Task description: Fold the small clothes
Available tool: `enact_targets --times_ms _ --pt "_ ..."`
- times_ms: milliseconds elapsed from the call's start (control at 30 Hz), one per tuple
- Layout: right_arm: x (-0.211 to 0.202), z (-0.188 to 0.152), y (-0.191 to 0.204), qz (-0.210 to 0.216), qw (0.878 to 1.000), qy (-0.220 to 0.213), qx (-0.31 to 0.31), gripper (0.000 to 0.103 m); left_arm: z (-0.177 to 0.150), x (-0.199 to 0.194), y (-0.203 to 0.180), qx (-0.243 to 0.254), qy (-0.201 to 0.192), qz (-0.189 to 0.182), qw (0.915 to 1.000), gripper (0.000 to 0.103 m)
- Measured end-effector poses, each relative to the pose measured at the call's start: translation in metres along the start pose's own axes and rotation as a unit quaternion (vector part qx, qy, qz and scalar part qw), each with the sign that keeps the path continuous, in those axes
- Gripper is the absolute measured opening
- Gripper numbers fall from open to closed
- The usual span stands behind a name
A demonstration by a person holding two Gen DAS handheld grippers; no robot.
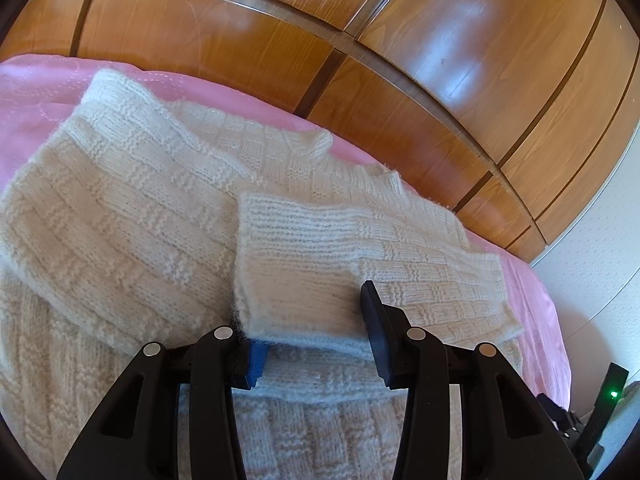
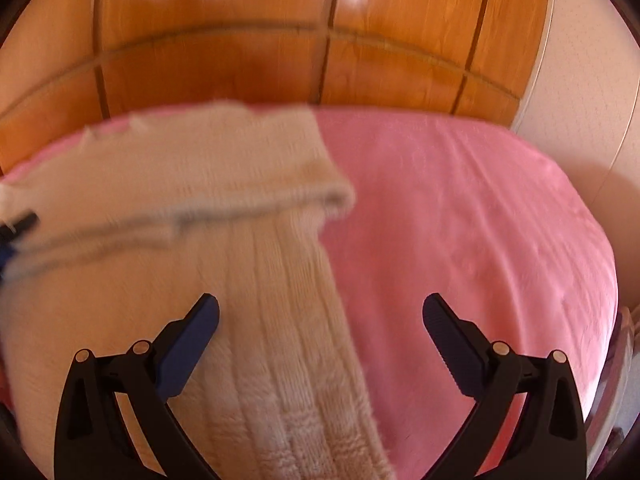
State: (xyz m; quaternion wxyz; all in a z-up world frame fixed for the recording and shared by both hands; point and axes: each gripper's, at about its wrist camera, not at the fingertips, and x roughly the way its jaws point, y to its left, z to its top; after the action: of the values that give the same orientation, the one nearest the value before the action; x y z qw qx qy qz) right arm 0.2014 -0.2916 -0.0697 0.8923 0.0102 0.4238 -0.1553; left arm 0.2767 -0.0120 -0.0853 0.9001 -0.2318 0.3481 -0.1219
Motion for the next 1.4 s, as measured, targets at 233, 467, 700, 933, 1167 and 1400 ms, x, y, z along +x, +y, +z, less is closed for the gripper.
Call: enact_targets --times_ms 233,467,700,933,1167,1400 --pt "0.005 0.004 -0.008 0.020 1.000 0.004 0.019 0.101 -0.016 -0.032 -0.001 0.010 -0.001 0.021 0.9997 0.059" --pt "0.004 0.003 -0.006 0.015 1.000 0.000 0.018 0.101 -0.046 -0.075 0.014 -0.013 -0.004 0.048 0.9988 0.083" --pt "0.004 0.002 -0.009 0.025 0.999 0.003 0.027 0.101 -0.067 -0.105 0.024 -0.021 -0.006 0.064 0.9977 0.083" --pt "0.005 0.002 -0.014 0.038 0.999 0.008 0.039 0.101 -0.086 -0.124 0.021 0.018 0.004 0.087 0.9961 0.086" --pt "0.011 0.001 -0.038 0.115 0.989 0.033 0.082 0.101 -0.095 -0.143 0.027 0.058 0.008 0.116 0.9916 0.091" --pt "-0.011 -0.017 -0.066 0.203 0.975 0.024 0.086 0.101 -0.105 -0.165 0.041 0.070 0.002 0.120 0.9903 0.091"
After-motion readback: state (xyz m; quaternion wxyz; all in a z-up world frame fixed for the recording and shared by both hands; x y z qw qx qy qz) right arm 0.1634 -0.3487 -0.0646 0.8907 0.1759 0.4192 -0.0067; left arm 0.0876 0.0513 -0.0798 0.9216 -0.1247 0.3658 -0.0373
